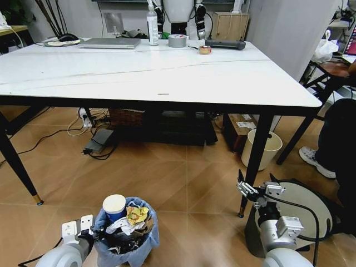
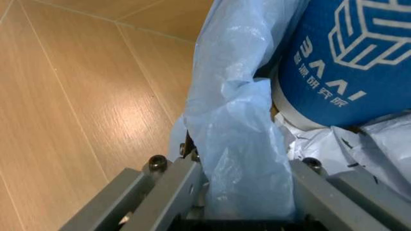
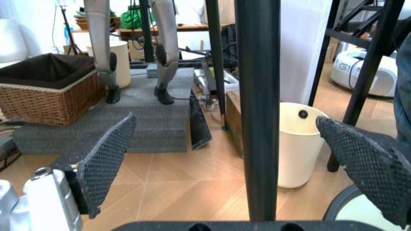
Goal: Pick up the trash bin and place the trash from the table into it.
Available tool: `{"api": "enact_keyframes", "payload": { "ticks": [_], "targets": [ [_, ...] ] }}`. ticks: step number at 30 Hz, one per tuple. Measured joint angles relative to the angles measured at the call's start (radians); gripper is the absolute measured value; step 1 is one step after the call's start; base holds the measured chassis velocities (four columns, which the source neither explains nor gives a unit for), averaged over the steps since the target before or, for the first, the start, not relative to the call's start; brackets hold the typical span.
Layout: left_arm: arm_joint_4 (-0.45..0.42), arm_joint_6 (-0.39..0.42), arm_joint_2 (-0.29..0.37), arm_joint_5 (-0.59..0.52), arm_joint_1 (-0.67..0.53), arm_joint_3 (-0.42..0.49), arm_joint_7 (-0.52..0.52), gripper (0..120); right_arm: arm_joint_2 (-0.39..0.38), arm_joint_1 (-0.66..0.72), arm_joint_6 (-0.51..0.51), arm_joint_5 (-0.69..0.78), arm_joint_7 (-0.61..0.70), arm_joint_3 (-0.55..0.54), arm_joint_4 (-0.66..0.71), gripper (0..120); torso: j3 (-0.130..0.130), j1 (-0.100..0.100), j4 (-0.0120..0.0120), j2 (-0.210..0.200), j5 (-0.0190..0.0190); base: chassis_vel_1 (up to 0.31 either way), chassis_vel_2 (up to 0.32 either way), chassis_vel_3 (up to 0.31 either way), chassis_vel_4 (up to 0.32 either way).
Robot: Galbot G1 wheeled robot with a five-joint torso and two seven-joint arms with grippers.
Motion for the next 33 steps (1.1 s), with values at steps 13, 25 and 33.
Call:
{"api": "enact_keyframes", "payload": {
  "ticks": [13, 25, 33],
  "targets": [
    [0.009, 0.000, -0.001, 0.013, 0.003, -0.001, 0.016, 2, 0.000, 0.003, 0.000, -0.003, -0.001, -0.002, -0.002, 100, -0.041, -0.010, 0.0000, -0.050, 0.0001, 0.000, 0.000, 0.000, 0.000],
    [0.013, -0.002, 0.000, 0.026, 0.002, 0.002, 0.025, 2, 0.001, 0.004, 0.000, -0.005, -0.002, -0.002, -0.003, 100, -0.088, -0.012, 0.0000, -0.100, 0.0000, 0.000, 0.000, 0.000, 0.000],
    [0.026, -0.025, -0.002, 0.092, 0.004, 0.001, 0.079, 2, 0.002, 0.003, 0.000, -0.007, -0.002, -0.003, -0.003, 100, -0.098, -0.011, 0.0000, -0.109, 0.0001, 0.000, 0.000, 0.000, 0.000]
  ]
}}
